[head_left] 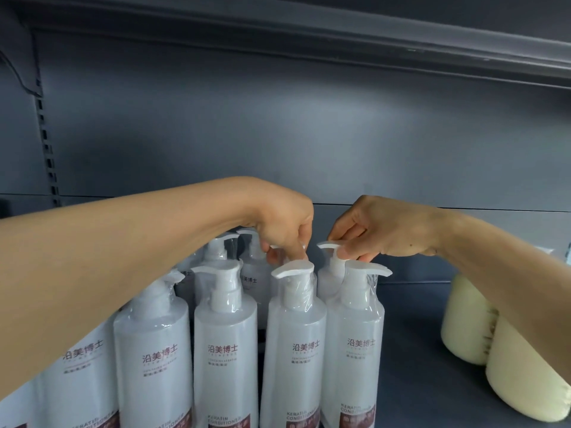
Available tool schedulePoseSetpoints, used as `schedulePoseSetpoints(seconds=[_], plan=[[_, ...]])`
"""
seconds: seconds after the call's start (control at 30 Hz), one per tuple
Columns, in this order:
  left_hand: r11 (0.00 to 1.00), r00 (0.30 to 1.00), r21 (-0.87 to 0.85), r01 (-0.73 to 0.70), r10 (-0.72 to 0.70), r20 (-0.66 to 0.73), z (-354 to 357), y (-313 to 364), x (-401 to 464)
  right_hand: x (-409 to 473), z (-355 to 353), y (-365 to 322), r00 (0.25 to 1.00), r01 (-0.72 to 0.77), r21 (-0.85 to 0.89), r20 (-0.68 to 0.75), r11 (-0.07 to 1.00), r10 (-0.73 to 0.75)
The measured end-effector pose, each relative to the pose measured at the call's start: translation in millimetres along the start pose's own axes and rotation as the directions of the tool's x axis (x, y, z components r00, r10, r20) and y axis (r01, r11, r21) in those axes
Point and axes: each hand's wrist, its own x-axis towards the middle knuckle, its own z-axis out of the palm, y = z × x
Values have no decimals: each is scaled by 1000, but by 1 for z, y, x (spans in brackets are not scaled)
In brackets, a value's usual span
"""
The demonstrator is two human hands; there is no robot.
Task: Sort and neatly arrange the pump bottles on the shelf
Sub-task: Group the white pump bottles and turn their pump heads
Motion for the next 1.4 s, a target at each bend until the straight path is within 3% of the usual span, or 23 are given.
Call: schedulePoseSetpoints(seconds=[0.27, 0.7, 1.0, 1.23, 1.4], plan=[[996, 999, -89, -19, 23, 41, 1, -8, -2, -6, -6, 0, 996, -65, 40, 63, 997, 62], [991, 1000, -129, -16, 18, 11, 2, -9, -7, -10, 0, -3, 996, -85, 27, -10, 996, 85], [987, 1000, -162, 17, -15, 16, 4, -12, -17, -13, -1, -8, 992, -123, 13, 35, 992, 122], [980, 986, -194, 46, -76, -151, -10, -30, -44, -5, -4, -29, 994, -60, -12, -93, 998, 59], [976, 956, -190, 105, -151, -250, -17, -51, -66, 0, -4, -49, 997, 76, 7, 5, 997, -76]])
